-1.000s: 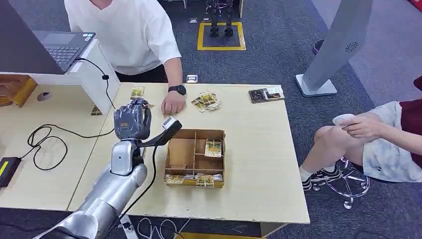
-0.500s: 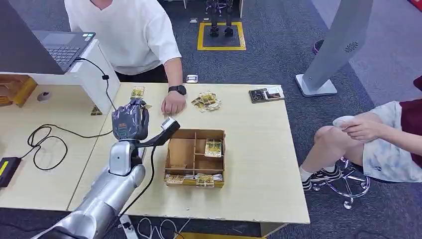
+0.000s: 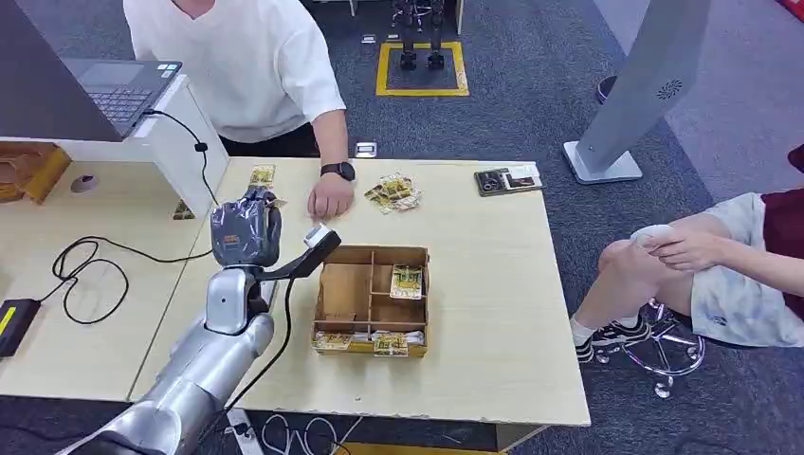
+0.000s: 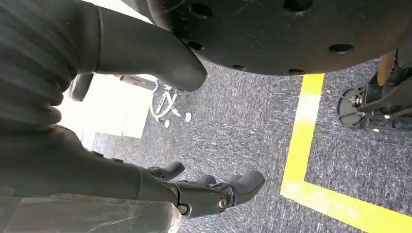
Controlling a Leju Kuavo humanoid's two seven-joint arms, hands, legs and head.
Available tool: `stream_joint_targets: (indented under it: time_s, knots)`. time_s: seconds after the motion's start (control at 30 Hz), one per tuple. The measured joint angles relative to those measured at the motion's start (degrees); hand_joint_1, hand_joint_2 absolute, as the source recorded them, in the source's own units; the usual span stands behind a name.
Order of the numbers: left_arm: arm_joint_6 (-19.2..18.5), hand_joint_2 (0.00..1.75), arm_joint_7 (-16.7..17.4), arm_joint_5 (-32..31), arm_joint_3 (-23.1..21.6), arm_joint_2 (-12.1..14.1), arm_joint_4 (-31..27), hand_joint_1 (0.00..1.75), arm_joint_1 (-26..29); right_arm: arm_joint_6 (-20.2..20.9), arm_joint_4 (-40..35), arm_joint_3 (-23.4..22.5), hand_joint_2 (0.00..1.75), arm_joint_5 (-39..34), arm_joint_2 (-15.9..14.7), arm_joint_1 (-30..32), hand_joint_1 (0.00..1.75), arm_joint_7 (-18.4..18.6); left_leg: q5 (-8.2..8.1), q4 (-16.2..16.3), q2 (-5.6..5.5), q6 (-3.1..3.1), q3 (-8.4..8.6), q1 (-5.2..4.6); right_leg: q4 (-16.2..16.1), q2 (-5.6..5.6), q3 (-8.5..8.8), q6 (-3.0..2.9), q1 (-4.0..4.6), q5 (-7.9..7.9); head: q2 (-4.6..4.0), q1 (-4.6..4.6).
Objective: Pass the card to the sensor for recognition and then transmit it.
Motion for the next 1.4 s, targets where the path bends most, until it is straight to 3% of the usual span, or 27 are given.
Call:
stream_joint_targets:
  time_s: [1.4]
  knots:
    - [0.0,1.75,6.97,-2.78,0.0,4.05,10.84,1.75,-2.68,0.0,-0.02,0.06,1.75,-0.98,0.0,0.02,0.0,0.15,0.0,0.0,0.0,0.0,-0.01,0.0,0.01,0.0,0.0,0.0,0.0,0.0,0.0,0.0]
